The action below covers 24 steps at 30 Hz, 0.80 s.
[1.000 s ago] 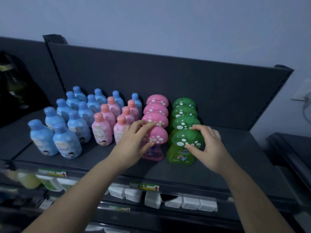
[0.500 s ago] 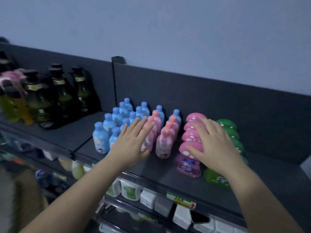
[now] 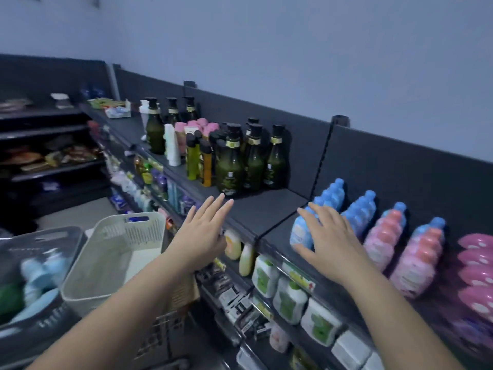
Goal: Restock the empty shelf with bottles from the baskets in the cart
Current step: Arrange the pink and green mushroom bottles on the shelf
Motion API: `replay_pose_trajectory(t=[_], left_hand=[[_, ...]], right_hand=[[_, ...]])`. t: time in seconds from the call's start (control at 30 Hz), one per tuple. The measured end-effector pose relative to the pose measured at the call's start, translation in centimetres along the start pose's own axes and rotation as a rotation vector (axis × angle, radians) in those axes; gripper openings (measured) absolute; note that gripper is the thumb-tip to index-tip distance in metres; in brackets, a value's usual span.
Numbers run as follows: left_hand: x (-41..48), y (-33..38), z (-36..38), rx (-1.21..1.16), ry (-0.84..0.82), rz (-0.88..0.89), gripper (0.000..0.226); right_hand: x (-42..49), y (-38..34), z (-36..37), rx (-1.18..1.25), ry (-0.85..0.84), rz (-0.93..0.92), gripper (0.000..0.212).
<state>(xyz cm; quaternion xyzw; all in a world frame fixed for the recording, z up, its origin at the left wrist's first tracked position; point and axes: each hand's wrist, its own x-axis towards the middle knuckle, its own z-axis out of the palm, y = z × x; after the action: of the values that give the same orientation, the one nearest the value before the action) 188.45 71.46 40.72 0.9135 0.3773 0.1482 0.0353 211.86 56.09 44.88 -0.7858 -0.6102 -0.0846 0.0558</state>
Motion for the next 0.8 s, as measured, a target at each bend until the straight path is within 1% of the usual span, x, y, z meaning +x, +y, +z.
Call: replay_pose_trajectory(t=[0.23, 0.4, 0.57, 0.7, 0.8], left_hand=[[-7.2, -13.2, -1.9, 0.096, -0.062, -0.212, 0.081], [-12.7, -20.4, -3.4, 0.126, -0.072, -0.387, 0.086], [-16.7, -24.9, -4.4, 0.097, -0.066, -0.527, 0.088], [-18.9, -27.7, -4.2, 0.116, -0.049, -0.607, 0.088], [-19.6, -29.9, -3.4, 0.125, -0.068, -0.680, 0.088]], right_hand=[[5.2, -13.1, 3.3, 0.060, -0.091, -0.160, 0.074], [8.6, -22.2, 5.1, 0.109, -0.136, -0.307, 0.077], [11.5, -29.1, 6.7, 0.130, -0.125, -0.464, 0.080], [13.8, -32.9, 7.8, 0.185, -0.159, -0.542, 0.080], [15.6, -35.1, 9.3, 0.212, -0.166, -0.614, 0.080]])
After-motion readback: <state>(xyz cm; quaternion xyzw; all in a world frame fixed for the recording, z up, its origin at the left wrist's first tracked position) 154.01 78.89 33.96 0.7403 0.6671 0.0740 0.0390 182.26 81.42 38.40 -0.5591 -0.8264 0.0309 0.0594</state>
